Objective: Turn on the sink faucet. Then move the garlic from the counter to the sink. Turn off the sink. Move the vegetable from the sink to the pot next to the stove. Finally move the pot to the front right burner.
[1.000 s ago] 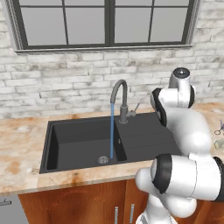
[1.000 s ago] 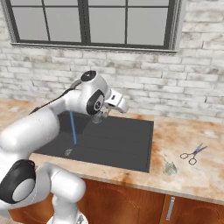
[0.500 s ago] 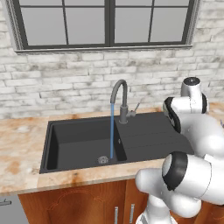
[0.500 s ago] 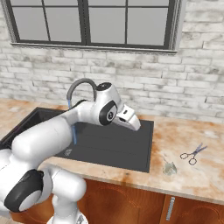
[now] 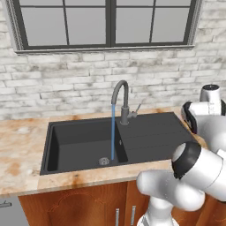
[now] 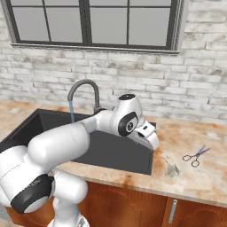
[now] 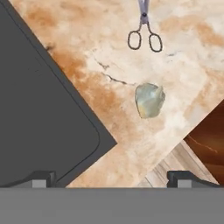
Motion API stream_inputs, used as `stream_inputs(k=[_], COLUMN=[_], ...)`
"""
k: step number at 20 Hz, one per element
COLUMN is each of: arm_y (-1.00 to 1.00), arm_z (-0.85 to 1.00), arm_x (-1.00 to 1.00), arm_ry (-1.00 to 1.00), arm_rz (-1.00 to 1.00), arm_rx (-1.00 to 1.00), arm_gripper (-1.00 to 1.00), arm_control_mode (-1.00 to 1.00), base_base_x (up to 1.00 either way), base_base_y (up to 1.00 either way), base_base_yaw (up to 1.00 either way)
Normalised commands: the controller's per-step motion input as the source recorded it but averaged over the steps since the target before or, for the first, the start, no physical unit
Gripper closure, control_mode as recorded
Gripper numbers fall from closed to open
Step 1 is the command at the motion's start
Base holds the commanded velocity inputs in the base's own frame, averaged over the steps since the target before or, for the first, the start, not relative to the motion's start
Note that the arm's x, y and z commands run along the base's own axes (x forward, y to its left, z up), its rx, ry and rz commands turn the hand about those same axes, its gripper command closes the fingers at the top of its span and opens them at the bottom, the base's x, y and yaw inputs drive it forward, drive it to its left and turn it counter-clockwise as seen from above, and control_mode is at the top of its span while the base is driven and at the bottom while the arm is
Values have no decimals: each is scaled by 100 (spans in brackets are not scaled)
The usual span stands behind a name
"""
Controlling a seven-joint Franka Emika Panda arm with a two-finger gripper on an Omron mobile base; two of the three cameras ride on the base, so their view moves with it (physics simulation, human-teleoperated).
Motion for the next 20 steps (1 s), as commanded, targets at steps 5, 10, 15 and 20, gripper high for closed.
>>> stream_inputs(k=[5,10,15,20], arm_y=[-68,-59,-43,-27], arm_z=[-26,-37,-17,-20], arm_x=[-4,0,1,22], arm_ry=[18,16,7,5], arm_rz=[-12,-8,-1,0], arm_rx=[8,9,12,7], arm_gripper=[-100,-100,-100,-100], arm_control_mode=[-100,-100,-100,-100], base_base_x=[0,0,0,0], base_base_y=[0,0,0,0], base_base_yaw=[0,0,0,0])
